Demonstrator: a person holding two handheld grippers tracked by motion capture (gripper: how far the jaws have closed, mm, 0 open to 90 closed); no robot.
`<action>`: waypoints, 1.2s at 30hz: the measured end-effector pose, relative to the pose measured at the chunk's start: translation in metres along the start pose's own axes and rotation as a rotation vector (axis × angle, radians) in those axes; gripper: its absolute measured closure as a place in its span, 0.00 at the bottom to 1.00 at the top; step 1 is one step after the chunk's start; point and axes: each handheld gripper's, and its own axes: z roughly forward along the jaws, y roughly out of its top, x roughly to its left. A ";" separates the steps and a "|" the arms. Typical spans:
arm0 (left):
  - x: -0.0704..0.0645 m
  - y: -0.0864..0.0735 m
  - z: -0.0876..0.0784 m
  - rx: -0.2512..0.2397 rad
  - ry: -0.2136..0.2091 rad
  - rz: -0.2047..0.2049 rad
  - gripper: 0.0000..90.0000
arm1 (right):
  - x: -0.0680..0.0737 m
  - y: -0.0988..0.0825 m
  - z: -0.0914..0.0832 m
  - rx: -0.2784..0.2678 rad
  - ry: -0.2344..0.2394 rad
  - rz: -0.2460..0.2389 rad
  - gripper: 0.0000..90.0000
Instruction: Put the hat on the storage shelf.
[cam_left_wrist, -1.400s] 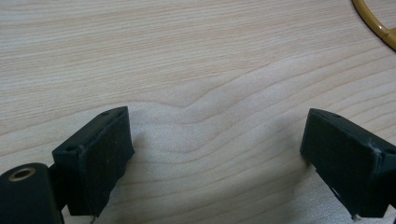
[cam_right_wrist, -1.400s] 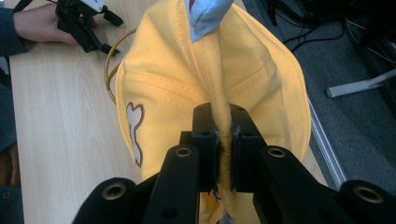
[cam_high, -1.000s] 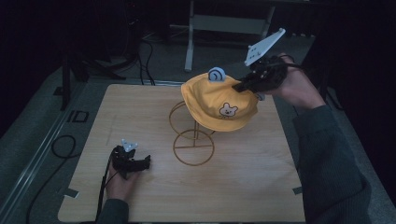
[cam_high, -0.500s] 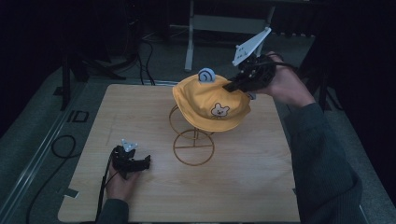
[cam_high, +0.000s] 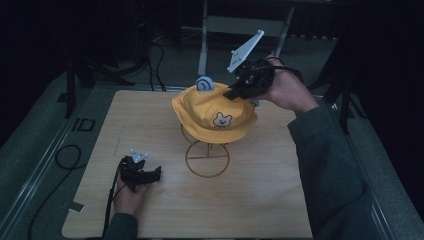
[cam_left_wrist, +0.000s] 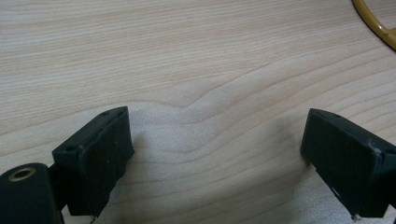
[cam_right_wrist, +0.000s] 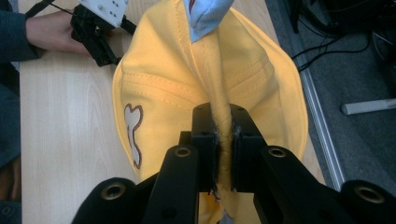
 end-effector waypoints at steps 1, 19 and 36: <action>0.000 0.000 0.000 0.000 0.000 0.000 0.10 | 0.000 0.001 0.002 0.002 0.002 -0.001 0.92; 0.000 0.000 0.000 -0.003 -0.001 0.000 0.10 | 0.003 0.022 0.053 0.021 0.006 0.009 0.90; -0.001 0.000 0.000 -0.005 -0.003 -0.001 0.10 | 0.005 0.019 0.068 0.115 -0.030 -0.007 0.84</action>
